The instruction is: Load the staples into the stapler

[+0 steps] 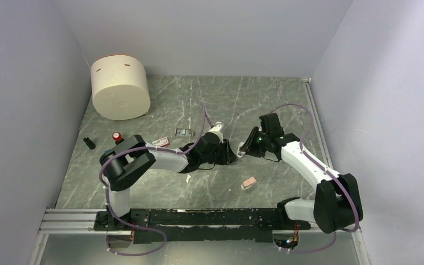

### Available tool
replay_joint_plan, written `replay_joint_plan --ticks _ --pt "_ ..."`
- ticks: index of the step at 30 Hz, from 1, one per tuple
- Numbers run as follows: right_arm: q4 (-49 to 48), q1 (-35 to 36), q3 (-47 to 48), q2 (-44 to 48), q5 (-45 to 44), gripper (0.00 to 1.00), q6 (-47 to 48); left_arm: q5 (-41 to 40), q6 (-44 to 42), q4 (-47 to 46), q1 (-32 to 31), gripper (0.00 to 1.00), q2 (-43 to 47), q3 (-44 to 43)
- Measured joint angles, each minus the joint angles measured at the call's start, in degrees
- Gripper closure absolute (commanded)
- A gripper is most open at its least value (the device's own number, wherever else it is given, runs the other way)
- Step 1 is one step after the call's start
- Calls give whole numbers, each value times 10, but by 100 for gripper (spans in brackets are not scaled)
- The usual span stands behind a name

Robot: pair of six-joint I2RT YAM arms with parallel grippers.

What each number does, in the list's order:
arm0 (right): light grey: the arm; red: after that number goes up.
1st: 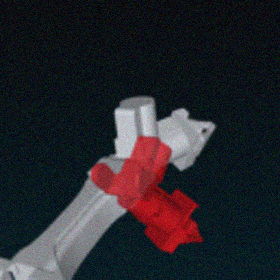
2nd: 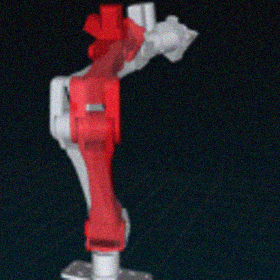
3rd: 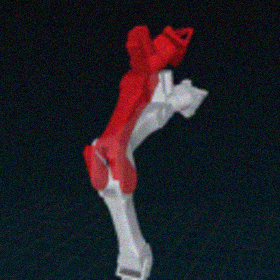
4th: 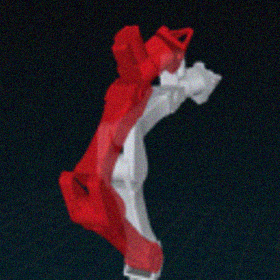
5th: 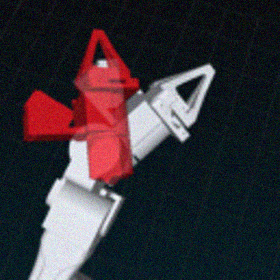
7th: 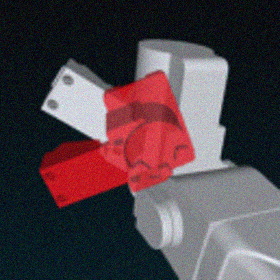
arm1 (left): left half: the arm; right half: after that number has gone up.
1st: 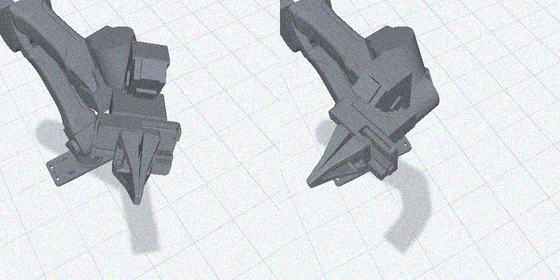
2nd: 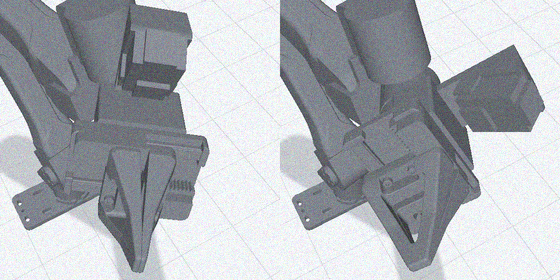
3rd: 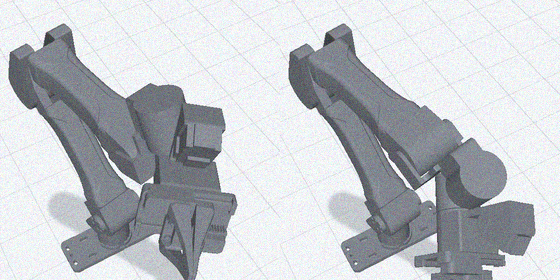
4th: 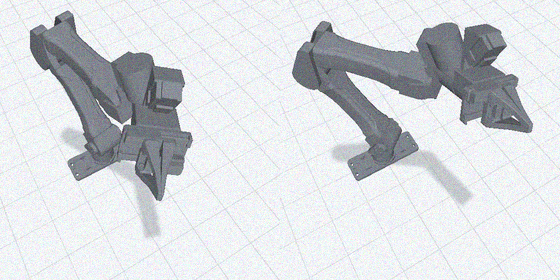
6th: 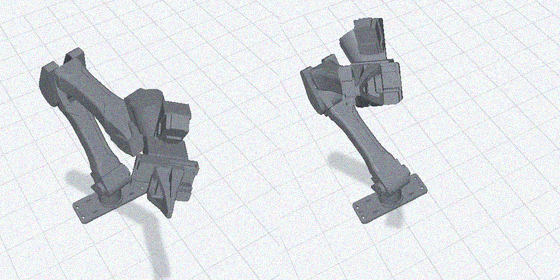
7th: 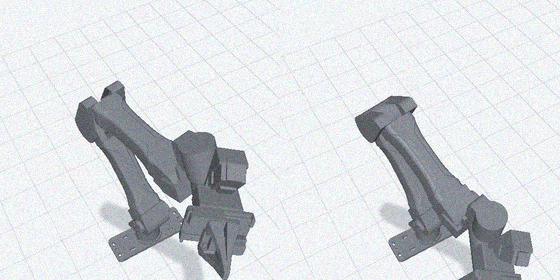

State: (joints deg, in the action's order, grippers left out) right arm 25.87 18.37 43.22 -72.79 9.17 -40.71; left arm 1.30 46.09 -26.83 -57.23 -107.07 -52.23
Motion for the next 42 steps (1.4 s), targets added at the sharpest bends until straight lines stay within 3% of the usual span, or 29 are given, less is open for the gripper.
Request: replay_joint_plan --ticks 11,19,23,32,42 --pt "2 -19 -7 10 58 86 9 5 9 -19 0 58 -7 -6" --pt "2 -23 -7 25 73 86 10 5 12 -25 0 74 -7 -6" --pt "5 -24 -7 26 77 86 12 4 13 -25 0 94 -7 -6" --pt "31 -43 -4 27 87 84 14 2 14 -26 2 95 -8 -6" --pt "44 -87 7 29 96 75 13 4 14 -31 1 95 -19 -17"
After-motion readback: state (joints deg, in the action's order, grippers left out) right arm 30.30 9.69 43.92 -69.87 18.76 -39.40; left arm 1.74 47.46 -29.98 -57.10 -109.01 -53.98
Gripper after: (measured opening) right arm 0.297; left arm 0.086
